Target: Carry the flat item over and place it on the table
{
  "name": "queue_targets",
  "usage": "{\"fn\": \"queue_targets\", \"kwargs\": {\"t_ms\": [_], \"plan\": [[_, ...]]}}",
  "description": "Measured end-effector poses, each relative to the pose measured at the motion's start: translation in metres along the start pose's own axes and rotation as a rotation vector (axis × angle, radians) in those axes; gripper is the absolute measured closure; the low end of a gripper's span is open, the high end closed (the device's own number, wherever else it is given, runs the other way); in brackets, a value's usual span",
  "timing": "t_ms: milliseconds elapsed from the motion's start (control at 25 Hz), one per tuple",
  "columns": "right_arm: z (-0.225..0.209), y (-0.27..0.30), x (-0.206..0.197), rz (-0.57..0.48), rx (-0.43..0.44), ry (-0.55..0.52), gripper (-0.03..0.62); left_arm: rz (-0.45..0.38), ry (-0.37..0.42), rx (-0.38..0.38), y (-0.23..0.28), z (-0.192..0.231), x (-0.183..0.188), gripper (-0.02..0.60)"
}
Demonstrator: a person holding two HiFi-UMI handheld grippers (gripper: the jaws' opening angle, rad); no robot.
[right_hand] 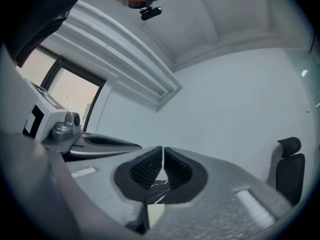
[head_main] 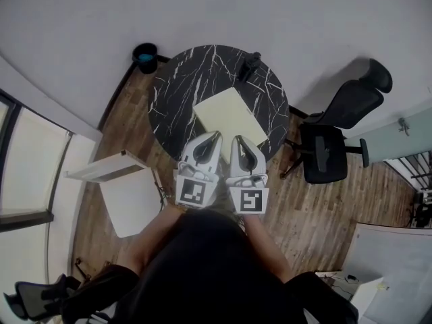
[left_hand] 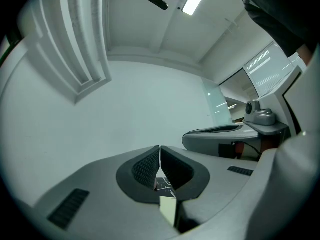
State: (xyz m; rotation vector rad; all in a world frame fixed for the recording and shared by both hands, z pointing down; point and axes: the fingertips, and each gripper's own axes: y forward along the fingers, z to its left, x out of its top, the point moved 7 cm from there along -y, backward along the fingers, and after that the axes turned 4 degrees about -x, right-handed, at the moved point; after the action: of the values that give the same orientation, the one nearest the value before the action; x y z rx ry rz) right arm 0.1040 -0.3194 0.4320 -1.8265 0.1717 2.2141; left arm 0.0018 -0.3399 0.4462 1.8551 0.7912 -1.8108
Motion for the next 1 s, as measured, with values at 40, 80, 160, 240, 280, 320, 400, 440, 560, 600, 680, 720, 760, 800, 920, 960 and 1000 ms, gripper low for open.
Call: {"fn": "queue_targets", "kwargs": {"t_ms": [40, 80, 160, 240, 280, 320, 400, 440, 560, 600, 680, 720, 760, 800, 920, 960, 1000], "plan": [[-0.001, 0.001, 0.000, -0.005, 0.000, 0.003, 0.586, -0.001, 0.000, 0.002, 0.000, 0.001, 0.000, 0.578], [-0.002, 0.001, 0.000, -0.011, 0.001, -0.003, 0.586, -0.001, 0.000, 0.003, 0.000, 0.001, -0.001, 0.578], [-0.003, 0.001, -0.001, -0.010, -0.001, -0.004, 0.586, -0.002, -0.001, 0.003, -0.001, 0.001, -0.001, 0.580], [-0.002, -0.001, -0.001, 0.002, -0.005, 0.007, 0.587, -0.001, 0.000, 0.004, -0.002, 0.001, 0.000, 0.580], [-0.002, -0.002, -0.001, 0.009, -0.006, 0.009, 0.588, -0.001, -0.003, 0.005, -0.003, 0.001, 0.000, 0.579], [-0.002, -0.003, -0.002, 0.013, -0.007, 0.009, 0.588, -0.003, -0.005, 0.006, -0.003, 0.000, 0.000, 0.578], [-0.004, -0.003, -0.002, 0.011, -0.006, 0.001, 0.588, -0.003, -0.006, 0.004, -0.003, -0.001, -0.001, 0.579], [-0.005, -0.004, -0.003, 0.010, -0.008, 0.001, 0.588, -0.002, -0.005, 0.003, -0.003, -0.001, -0.002, 0.578], [-0.012, -0.007, -0.004, 0.010, -0.020, 0.002, 0.588, -0.001, -0.008, -0.002, -0.004, -0.002, -0.003, 0.579], [-0.015, -0.008, -0.004, 0.010, -0.024, -0.002, 0.588, -0.001, -0.008, -0.003, -0.005, -0.003, -0.003, 0.580], [-0.019, -0.011, -0.004, 0.010, -0.038, -0.005, 0.589, -0.001, -0.004, -0.006, -0.005, -0.004, -0.003, 0.580], [-0.022, -0.012, -0.004, 0.011, -0.051, -0.003, 0.595, 0.000, 0.000, -0.007, -0.005, -0.005, -0.003, 0.578], [-0.024, -0.013, -0.004, 0.011, -0.063, 0.001, 0.595, 0.002, 0.002, -0.009, -0.005, -0.005, -0.003, 0.580], [-0.025, -0.014, -0.005, 0.010, -0.069, 0.003, 0.595, 0.003, 0.002, -0.010, -0.005, -0.006, -0.003, 0.579], [-0.025, -0.018, -0.006, 0.006, -0.053, -0.008, 0.595, 0.011, 0.006, -0.013, -0.005, -0.009, -0.004, 0.579], [-0.025, -0.019, -0.005, 0.009, -0.055, -0.011, 0.595, 0.012, 0.008, -0.014, -0.005, -0.010, -0.004, 0.580], [-0.025, -0.020, -0.005, 0.013, -0.061, -0.011, 0.595, 0.012, 0.009, -0.015, -0.006, -0.011, -0.003, 0.578]]}}
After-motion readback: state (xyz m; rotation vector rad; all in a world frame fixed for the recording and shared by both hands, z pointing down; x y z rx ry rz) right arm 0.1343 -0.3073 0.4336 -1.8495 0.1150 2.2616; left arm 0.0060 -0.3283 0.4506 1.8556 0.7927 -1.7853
